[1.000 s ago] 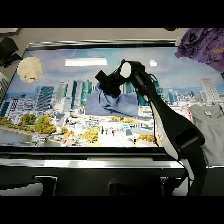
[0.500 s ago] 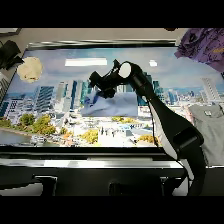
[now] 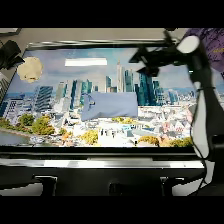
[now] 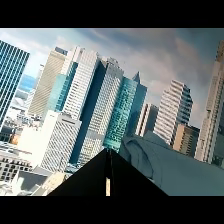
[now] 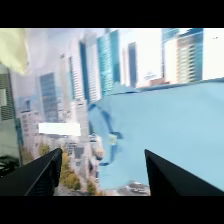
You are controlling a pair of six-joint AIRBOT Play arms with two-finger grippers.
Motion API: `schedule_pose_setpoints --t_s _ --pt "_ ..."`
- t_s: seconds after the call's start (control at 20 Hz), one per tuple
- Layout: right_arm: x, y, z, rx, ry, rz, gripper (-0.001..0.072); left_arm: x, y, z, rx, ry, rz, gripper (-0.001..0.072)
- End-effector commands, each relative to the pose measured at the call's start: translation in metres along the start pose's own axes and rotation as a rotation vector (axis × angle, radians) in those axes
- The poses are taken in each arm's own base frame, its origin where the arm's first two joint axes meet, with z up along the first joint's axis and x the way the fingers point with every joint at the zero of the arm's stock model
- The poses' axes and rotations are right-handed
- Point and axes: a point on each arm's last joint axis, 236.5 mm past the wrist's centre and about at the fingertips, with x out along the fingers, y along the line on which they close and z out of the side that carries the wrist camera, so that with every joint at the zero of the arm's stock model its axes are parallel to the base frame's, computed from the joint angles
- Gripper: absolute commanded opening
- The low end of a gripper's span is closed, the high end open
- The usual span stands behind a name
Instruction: Fold the clothes and pants, and hang the long-sleeved shirts on hangers.
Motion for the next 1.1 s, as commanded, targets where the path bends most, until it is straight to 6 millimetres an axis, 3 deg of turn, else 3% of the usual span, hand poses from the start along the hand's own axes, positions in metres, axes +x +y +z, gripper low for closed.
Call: schedule_pose_setpoints --t_s 0.0,0.1,0.25,0.6,0.75,0.9,1.0,1.05 --pt "-0.055 -0.102 0.028 0.001 0.037 -0.095 0.0599 0.0 0.001 0.001 0.0 -0.003 0.004 0.0019" --pt "-0.046 -0.144 0.025 0.039 0.094 -0.074 0.0599 0.0 0.001 0.001 0.0 -0.002 0.004 0.002" --pt "0.003 -0.175 -0.003 0.068 0.223 0.035 0.0597 0.0 0.001 0.001 0.0 -0.002 0.004 0.0019" --pt "0.111 -0.196 -0.069 0.047 0.439 0.109 0.0573 0.0 0.001 0.001 0.0 -0.002 0.004 0.002" --pt "0.136 -0.193 -0.084 0.024 0.463 0.1 0.0531 0.0 0.001 0.001 0.0 -0.002 0.004 0.0019" --pt "0.148 -0.191 -0.092 0.012 0.471 0.09 0.0506 0.001 0.001 0.001 0.0 -0.002 0.004 0.002" --pt "0.149 -0.189 -0.094 0.006 0.476 0.093 0.0272 0.001 0.001 0.001 0.0 -0.002 0.004 0.002" --pt "0.148 -0.185 -0.094 0.008 0.481 0.105 0.0086 0.001 0.001 0.001 0.0 -0.002 0.004 0.0019"
